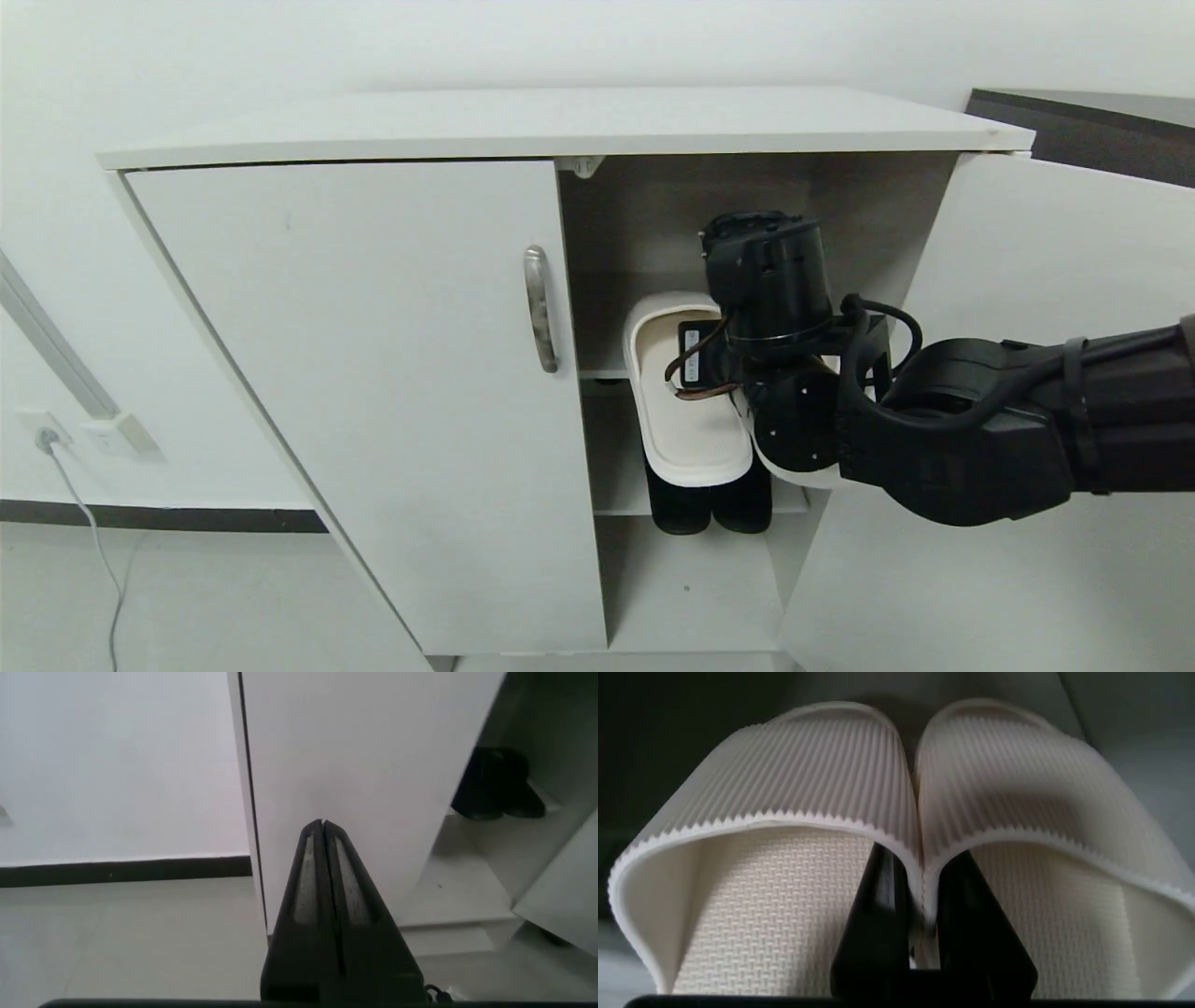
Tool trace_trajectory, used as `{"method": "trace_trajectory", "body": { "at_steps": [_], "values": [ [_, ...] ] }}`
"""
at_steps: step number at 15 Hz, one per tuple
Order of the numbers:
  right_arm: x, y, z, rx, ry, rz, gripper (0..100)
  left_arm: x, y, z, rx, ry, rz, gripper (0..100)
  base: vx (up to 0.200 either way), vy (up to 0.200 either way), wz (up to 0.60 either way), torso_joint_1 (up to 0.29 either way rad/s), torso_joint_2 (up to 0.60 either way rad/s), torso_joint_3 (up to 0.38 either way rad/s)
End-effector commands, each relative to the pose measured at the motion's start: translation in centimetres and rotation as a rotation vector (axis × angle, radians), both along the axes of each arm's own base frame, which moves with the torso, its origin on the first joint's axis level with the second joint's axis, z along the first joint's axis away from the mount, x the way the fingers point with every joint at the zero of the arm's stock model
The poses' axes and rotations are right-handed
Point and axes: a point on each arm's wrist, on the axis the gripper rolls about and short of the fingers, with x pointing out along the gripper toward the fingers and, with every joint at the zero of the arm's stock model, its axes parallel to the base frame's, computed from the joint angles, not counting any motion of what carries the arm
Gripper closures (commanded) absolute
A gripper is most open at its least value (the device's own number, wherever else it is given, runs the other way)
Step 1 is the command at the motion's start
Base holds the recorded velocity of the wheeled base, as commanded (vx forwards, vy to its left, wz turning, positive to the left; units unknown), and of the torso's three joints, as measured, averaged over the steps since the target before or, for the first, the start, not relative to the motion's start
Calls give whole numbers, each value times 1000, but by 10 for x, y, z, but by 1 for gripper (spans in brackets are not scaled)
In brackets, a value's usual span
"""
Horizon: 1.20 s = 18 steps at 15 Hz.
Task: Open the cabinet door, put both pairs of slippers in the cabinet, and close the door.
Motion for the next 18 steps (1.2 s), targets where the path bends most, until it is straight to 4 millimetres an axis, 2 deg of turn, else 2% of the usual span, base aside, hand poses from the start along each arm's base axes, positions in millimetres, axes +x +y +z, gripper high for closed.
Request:
{"method": "trace_trajectory", "body": {
  "at_steps": [1,2,6,12,18],
  "values": [
    [0,1,-1,-1,2,2,100,0,0,0,0,0,0,100,200,0,0,2,2,12],
    [0,1,-2,-4,3,3,100,0,0,0,3,0,2,100,200,0,0,2,2,-2],
    [11,5,-4,-4,1,1,100,0,0,0,0,0,2,100,0,0,0,0,0,0],
    [48,8,-4,16,-18,-59,100,0,0,0,0,0,2,100,0,0,0,0,0,0],
    [57,5,-4,2,-3,-74,100,0,0,0,0,0,2,100,0,0,0,0,0,0]
  ]
}}
